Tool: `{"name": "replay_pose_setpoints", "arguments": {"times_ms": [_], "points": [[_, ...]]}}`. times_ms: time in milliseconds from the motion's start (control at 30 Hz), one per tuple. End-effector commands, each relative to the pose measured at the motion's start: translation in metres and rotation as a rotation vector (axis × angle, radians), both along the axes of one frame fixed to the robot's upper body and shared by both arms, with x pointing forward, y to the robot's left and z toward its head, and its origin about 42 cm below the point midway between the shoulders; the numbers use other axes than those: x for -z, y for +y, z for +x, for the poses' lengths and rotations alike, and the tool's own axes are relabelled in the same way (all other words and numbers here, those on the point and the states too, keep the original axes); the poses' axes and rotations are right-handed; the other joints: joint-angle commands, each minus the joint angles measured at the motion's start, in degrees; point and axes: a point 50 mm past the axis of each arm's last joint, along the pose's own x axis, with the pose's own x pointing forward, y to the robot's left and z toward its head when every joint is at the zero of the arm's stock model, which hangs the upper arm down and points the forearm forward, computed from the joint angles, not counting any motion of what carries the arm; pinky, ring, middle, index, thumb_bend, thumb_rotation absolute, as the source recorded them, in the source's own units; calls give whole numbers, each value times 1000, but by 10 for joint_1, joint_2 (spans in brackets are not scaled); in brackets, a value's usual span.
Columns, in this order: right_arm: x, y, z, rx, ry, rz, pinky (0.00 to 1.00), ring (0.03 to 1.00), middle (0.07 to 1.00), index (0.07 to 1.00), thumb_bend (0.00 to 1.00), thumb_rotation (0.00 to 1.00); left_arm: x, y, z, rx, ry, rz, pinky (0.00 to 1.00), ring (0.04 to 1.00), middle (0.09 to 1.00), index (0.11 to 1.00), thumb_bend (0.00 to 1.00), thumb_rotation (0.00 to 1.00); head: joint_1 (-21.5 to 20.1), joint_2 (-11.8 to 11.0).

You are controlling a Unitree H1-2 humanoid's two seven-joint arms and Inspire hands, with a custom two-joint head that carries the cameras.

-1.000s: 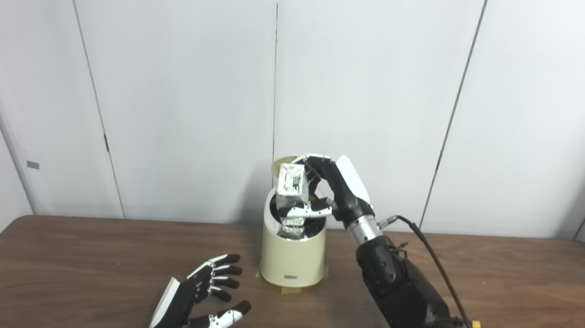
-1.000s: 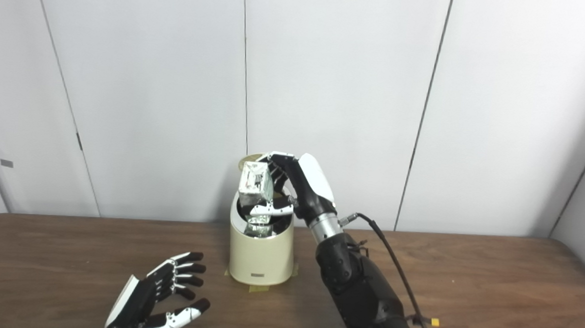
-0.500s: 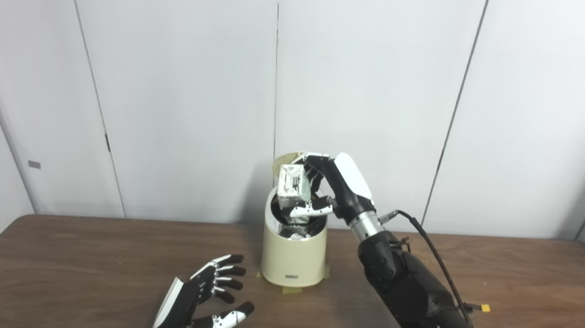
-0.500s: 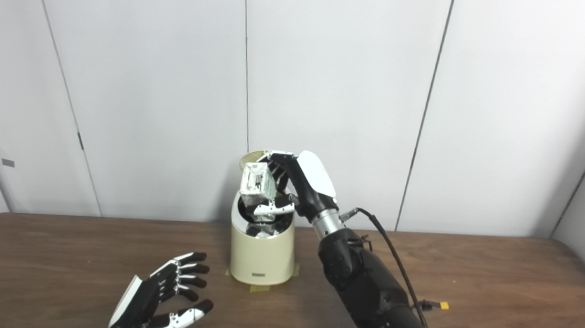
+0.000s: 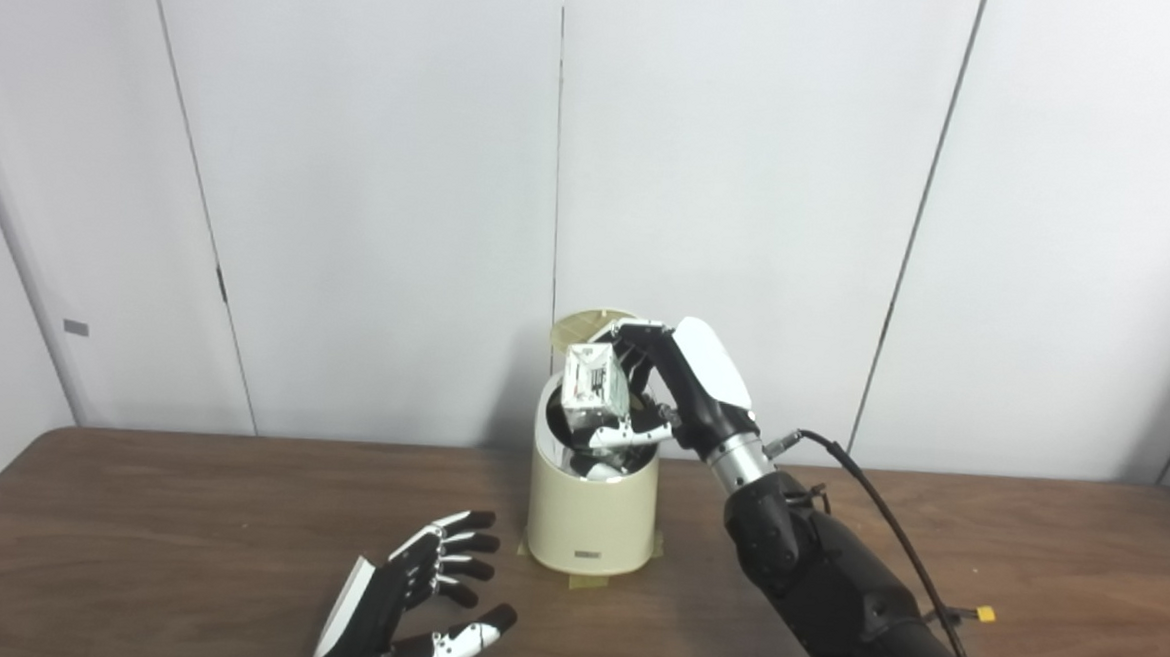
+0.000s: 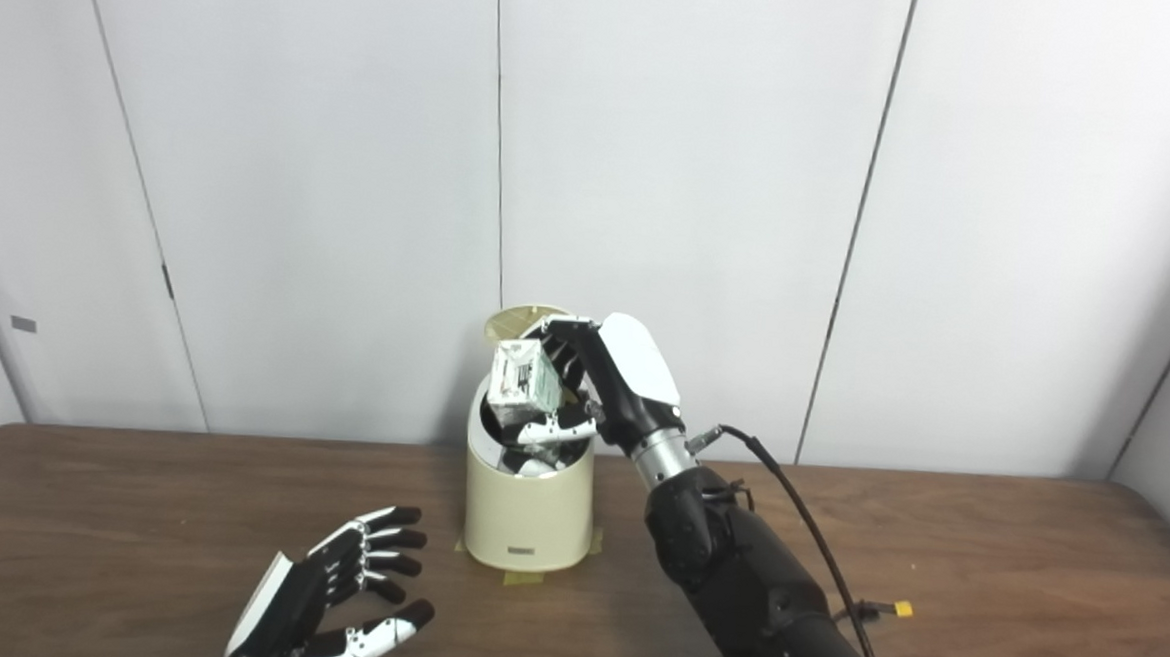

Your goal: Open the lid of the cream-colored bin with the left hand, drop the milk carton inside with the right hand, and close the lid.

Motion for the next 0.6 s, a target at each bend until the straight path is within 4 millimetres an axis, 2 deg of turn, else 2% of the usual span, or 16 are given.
{"name": "replay_pose_setpoints", "arguments": {"times_ms": [0, 233, 267, 433, 533, 567], "points": [[-38, -2, 7, -20, -114, 27, 333, 405, 484, 511, 518, 0, 4, -6, -6, 1, 7, -9, 584, 684, 752, 802, 642, 176, 1, 1], [-28, -7, 5, -17, -78, -22, 306, 387, 472, 513, 518, 0, 4, -6, -7, 6, 6, -4, 571, 682, 752, 801, 636, 169, 0, 6], [-27, -8, 6, -9, -59, -41, 382, 431, 464, 506, 520, 0, 4, -6, -6, 8, 6, -4, 572, 682, 754, 800, 635, 172, -1, 6], [-24, -13, 7, -14, 38, -85, 451, 460, 480, 492, 521, 0, 5, -5, -6, 11, 13, -8, 572, 678, 752, 800, 634, 158, -3, 7], [-22, -15, 7, -16, 73, -111, 501, 564, 482, 511, 528, 0, 5, -4, -6, 16, 16, -12, 572, 679, 752, 800, 632, 145, -4, 7], [-22, -15, 8, -13, 81, -122, 528, 606, 582, 621, 735, 2, 5, -4, -6, 16, 18, -13, 574, 682, 754, 800, 635, 149, -4, 7]]}}
